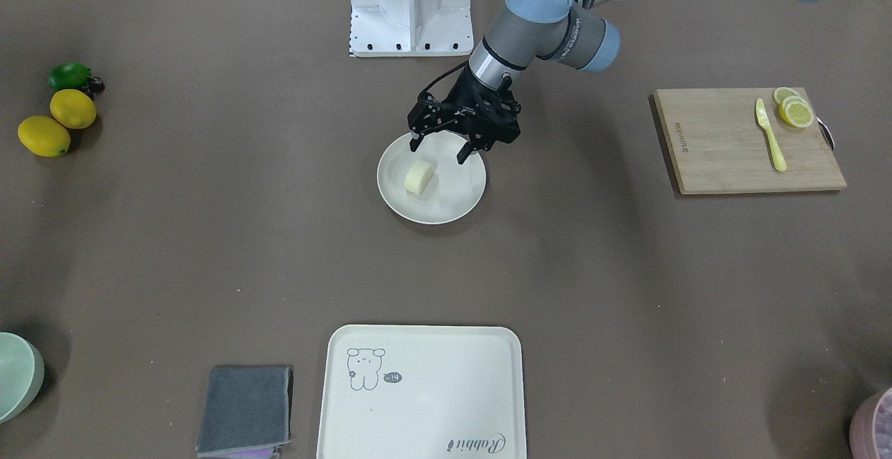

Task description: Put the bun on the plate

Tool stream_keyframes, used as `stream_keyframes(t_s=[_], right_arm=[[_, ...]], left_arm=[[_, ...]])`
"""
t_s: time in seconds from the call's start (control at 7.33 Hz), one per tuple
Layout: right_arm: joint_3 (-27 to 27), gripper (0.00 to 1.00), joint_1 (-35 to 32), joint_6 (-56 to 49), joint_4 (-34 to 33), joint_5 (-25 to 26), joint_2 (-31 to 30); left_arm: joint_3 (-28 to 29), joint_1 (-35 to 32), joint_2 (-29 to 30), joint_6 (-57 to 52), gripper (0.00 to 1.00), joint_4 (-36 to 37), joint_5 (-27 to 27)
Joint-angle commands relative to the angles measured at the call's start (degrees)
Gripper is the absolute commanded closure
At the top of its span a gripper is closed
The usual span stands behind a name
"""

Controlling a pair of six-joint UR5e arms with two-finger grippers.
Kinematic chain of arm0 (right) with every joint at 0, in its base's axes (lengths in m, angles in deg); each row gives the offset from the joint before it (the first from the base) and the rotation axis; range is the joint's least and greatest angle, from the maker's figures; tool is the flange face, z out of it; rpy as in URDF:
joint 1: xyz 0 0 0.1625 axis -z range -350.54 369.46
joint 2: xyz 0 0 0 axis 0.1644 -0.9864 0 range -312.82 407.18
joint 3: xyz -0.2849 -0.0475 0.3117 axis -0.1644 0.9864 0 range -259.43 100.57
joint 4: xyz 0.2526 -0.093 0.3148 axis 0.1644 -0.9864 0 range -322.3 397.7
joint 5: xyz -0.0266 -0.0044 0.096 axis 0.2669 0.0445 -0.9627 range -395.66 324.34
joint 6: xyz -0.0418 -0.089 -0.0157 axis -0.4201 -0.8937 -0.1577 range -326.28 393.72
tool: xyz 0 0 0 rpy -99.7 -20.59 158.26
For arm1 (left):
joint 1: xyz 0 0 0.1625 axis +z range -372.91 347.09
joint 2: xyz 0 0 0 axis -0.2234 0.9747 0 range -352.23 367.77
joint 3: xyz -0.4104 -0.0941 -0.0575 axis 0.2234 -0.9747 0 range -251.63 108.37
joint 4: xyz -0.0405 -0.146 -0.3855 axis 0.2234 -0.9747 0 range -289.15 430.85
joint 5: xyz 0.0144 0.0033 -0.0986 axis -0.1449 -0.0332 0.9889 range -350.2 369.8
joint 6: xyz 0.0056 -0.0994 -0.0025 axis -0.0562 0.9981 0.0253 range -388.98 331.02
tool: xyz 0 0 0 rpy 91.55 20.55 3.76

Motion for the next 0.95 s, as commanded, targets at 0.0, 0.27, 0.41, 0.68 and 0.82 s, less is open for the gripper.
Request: stream_keyframes(t_s=[0.0, 0.27, 0.41, 0.68, 0.82], right_arm=[[0.75, 0.00, -1.39, -6.65, -0.13, -0.77, -1.16], [1.46, 0.00, -8.75, -13.18, -0.92, -5.50, -1.95], [1.64, 0.00, -10.88, -16.59, -1.01, -6.40, -3.26], [1.02, 0.00, -17.55, -28.08, -12.02, -6.49, -2.67], [1.02, 0.00, -19.06, -31.62, -18.35, -6.41, -0.83]], left_arm=[[-8.77, -8.12, -1.16, -13.15, 0.03, 19.45, 8.94], [-11.71, -20.66, -4.58, -30.27, 0.03, 29.70, 20.17], [-11.71, -27.35, -6.25, -40.98, 0.03, 34.53, 24.24], [-10.57, -38.08, -9.07, -62.52, 0.03, 44.63, 24.45], [-9.87, -43.44, -10.30, -71.67, 0.03, 50.77, 24.45]])
